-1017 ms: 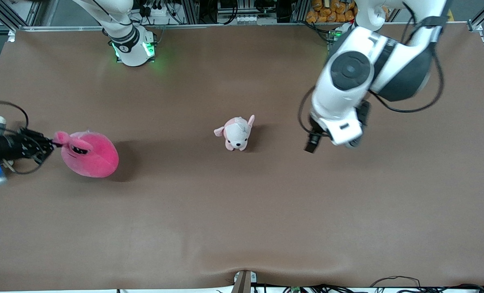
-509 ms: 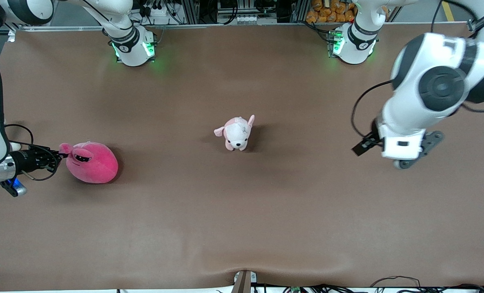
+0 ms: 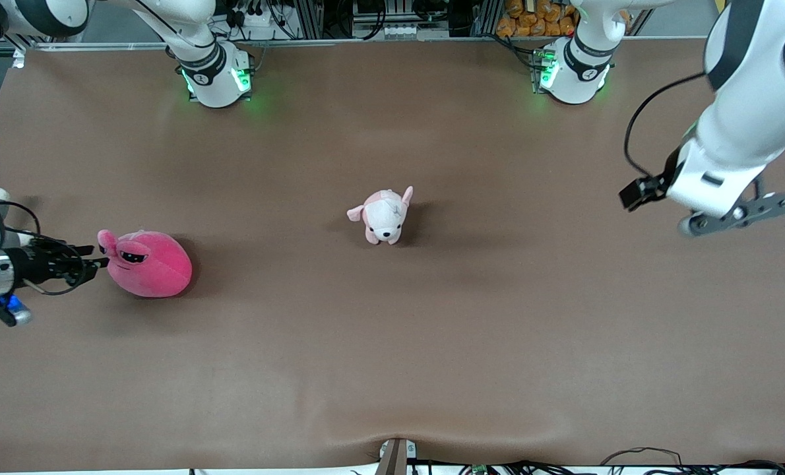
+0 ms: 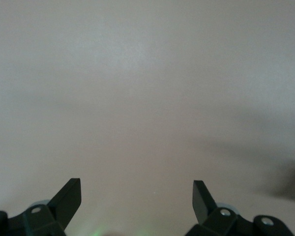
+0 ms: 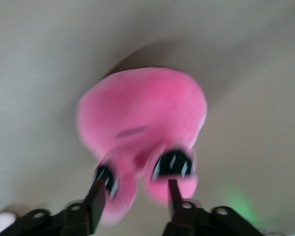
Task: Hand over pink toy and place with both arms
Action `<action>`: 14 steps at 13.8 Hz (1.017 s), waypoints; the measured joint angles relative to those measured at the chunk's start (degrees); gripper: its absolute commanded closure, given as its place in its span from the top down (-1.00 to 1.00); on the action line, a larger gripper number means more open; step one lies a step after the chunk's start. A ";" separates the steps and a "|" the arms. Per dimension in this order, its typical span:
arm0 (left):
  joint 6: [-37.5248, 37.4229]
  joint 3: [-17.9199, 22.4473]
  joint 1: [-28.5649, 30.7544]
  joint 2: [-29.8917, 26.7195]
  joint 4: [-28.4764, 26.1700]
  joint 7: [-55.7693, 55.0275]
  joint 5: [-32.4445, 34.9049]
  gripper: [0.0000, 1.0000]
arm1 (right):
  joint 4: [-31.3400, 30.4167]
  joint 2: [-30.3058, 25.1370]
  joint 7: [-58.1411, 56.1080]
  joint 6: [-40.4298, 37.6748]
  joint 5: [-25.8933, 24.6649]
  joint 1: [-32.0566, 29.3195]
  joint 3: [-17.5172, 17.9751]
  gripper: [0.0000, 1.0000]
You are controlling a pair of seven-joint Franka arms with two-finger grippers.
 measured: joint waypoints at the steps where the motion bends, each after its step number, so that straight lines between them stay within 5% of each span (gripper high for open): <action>1: -0.06 0.72 0.01 -1.88 -0.73 2.00 -0.15 1.00 | 2.81 -1.21 -0.02 -2.46 0.04 1.47 0.14 1.00; 5: -0.57 5.83 0.03 -9.25 -4.87 8.89 -3.69 1.00 | 10.17 -8.90 -0.04 -9.56 0.06 6.97 0.37 1.00; 14: -0.56 13.20 -6.97 -19.76 -14.32 9.81 -6.30 1.00 | 8.52 -24.32 -16.70 -16.27 -0.56 7.46 0.83 1.00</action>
